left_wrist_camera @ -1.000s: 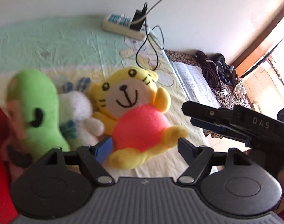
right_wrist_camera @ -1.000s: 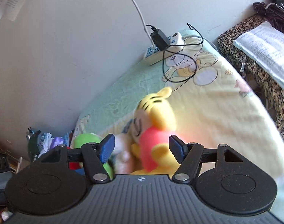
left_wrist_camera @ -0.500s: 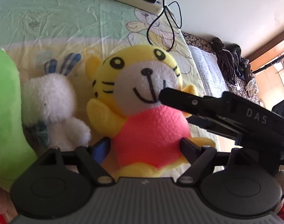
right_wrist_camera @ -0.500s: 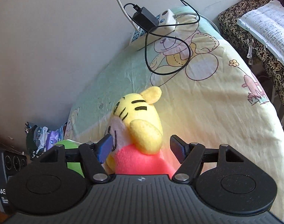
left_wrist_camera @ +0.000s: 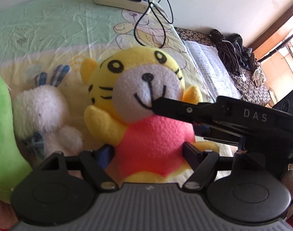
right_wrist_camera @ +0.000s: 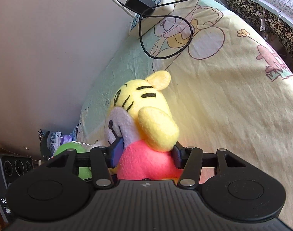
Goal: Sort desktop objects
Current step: 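Close both grippers on the yellow tiger with the pink body, then carry the yellow tiger with both grippers and lower it into the red box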
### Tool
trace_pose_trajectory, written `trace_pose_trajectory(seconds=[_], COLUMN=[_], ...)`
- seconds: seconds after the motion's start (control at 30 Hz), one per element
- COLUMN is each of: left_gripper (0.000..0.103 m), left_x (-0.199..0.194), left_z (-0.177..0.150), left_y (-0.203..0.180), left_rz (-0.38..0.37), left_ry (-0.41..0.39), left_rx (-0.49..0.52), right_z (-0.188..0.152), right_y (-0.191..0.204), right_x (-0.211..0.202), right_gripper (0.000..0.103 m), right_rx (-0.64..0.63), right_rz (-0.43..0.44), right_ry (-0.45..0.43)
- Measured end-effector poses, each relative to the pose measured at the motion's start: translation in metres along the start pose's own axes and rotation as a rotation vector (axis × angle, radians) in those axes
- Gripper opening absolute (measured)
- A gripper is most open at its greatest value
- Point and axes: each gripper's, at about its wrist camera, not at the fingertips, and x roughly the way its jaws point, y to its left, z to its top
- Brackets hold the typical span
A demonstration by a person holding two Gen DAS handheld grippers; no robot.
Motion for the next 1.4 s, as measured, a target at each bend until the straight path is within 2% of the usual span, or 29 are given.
trace_pose_trajectory(seconds=[0.2,0.47,0.6,0.77,0.97,1.17,1.3,1.4], left_gripper=[0.076,0.076,0.076,0.076,0.075,0.075,0.077,0.080], left_x=[-0.013,-0.042,-0.065,-0.100,-0.160,-0.230,-0.254,-0.261], left_z=[-0.030,-0.091,-0.113,-0.129,-0.134,-0.126,-0.116,-0.107], left_y=[-0.022,-0.046,-0.045,-0.037,0.006,0.068,0.122,0.166], left_rz=[-0.040,-0.049,-0.055,-0.025,-0.003,0.031,0.013,-0.027], left_ry=[0.036,0.056,0.027,-0.043,-0.147,-0.276,-0.302,-0.294], left_rx=[0.063,0.228,0.271,0.310,0.285,0.301,0.299,0.253], right_z=[-0.016,-0.067,-0.095,-0.118,-0.137,-0.151,-0.153,-0.158], right_y=[-0.001,-0.001,0.005,0.023,0.067,0.139,0.190,0.224], right_x=[-0.029,-0.075,-0.087,-0.099,-0.087,-0.059,-0.029,-0.002], right_gripper=[0.053,0.052,0.053,0.053,0.053,0.053,0.053,0.053], right_rx=[0.029,0.041,0.046,0.009,-0.073,-0.177,-0.229,-0.260], right_rz=[-0.021,-0.054,-0.056,-0.021,0.041,0.127,0.162,0.143], right_ry=[0.001,0.029,0.033,0.011,-0.022,-0.082,-0.109,-0.123])
